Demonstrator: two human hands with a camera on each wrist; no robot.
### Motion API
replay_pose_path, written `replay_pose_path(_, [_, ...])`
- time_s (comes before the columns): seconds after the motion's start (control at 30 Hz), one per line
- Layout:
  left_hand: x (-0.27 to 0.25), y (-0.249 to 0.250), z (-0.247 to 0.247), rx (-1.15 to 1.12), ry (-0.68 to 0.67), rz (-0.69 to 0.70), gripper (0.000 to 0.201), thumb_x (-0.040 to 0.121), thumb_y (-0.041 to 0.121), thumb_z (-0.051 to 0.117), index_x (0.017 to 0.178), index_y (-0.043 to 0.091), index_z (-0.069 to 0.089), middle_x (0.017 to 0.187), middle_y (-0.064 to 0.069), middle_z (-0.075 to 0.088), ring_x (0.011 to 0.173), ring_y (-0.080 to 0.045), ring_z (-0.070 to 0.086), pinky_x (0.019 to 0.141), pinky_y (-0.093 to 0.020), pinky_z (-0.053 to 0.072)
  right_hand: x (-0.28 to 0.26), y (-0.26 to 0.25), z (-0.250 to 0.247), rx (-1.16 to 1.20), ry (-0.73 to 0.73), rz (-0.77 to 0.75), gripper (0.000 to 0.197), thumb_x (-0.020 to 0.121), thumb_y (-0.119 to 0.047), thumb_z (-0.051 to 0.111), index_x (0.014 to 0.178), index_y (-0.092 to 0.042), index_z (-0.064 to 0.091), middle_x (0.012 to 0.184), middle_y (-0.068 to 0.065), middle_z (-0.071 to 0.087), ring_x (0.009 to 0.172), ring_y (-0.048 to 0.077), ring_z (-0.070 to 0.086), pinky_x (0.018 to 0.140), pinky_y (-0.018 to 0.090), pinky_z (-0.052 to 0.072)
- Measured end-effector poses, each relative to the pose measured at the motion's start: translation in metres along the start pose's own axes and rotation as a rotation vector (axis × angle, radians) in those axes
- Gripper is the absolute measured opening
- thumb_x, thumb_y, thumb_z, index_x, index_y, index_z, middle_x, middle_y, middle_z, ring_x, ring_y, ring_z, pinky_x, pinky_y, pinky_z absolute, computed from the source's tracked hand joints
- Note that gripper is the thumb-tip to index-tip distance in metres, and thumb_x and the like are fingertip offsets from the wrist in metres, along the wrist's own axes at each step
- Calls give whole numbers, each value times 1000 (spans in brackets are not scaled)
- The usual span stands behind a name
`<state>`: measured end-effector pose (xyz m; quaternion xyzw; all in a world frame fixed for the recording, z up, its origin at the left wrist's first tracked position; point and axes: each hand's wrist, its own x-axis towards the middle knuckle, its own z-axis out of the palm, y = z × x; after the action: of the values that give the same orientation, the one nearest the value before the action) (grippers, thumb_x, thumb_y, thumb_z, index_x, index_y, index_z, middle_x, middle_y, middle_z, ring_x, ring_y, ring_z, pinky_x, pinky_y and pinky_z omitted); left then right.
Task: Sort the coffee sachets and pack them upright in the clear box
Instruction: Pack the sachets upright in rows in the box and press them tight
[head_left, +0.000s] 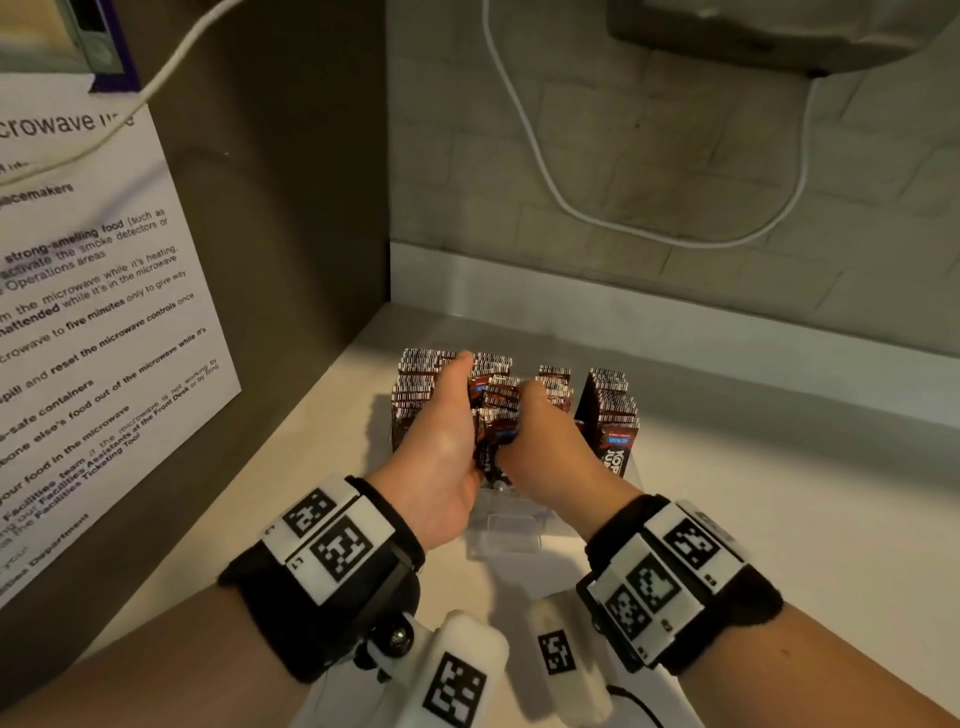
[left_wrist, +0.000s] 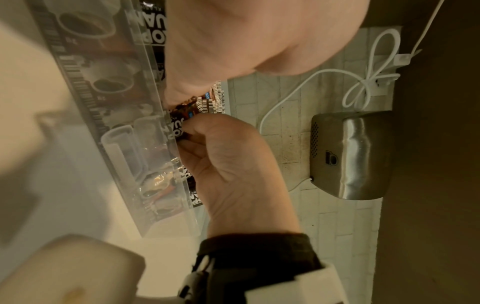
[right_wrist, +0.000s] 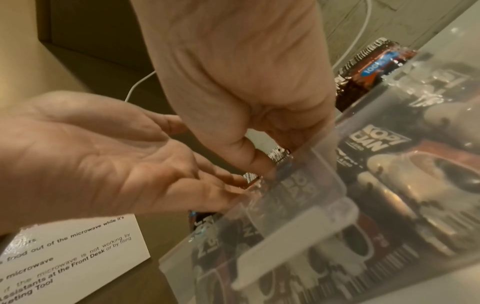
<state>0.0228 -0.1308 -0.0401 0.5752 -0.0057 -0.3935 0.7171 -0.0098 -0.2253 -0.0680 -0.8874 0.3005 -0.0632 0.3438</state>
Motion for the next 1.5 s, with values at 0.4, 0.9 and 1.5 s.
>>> replay_pose_path(0.4, [7, 2, 9, 52, 50, -44, 62, 94, 61, 40, 137, 18, 47, 120, -1, 58, 89, -12, 48, 88, -31, 36, 4, 3, 7, 102, -54, 0, 92, 86, 4, 50, 151, -17, -13, 115, 15, 62, 99, 27, 62, 80, 32, 48])
replay_pose_path(0.9, [24, -2, 11, 110, 17, -57, 82, 88, 71, 39, 151, 18, 30, 156, -4, 31, 140, -19, 34, 115, -40, 29, 10, 8, 10, 133, -15, 15, 79, 85, 4, 52, 149, -7, 7, 107, 14, 62, 95, 26, 62, 70, 30, 44])
replay_pose_path(1.5, [42, 1, 17, 151, 41, -137, 72, 91, 69, 33, 135, 14, 49, 95, -5, 63, 84, -17, 60, 61, -32, 42, 11, 10, 12, 198, -29, -2, 64, 84, 5, 53, 139, -14, 26, 104, 11, 64, 93, 28, 65, 77, 38, 55])
